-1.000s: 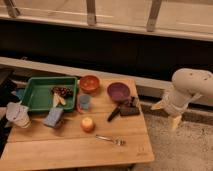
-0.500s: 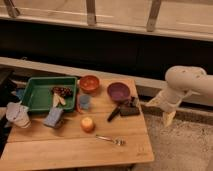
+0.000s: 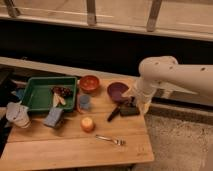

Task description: Stack bowls on top of each other

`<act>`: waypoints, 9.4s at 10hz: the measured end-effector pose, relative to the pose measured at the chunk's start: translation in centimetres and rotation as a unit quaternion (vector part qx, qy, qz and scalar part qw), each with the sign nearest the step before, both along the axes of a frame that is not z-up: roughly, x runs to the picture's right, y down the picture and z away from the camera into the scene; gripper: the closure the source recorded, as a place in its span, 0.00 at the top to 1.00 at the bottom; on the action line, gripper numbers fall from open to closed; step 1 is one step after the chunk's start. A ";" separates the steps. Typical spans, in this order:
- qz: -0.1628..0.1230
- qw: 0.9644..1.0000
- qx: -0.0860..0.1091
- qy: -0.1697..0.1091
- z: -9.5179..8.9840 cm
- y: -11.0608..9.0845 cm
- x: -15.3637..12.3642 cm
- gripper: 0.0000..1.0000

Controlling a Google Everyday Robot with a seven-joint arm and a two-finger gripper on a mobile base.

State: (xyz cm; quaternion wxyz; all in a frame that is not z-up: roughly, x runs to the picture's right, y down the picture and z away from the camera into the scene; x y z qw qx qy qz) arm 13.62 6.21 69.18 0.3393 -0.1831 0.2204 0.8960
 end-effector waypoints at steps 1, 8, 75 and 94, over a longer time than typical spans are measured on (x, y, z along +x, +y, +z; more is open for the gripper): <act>-0.016 0.999 0.010 -0.028 -0.6 -0.8 -2.4 0.78; -0.027 0.998 0.022 -0.045 -0.8 -1.3 -3.6 0.78; -0.027 0.971 0.212 -0.112 18.8 -16.5 -8.4 0.00; 0.084 0.993 0.079 0.016 19.4 -3.9 0.5 0.52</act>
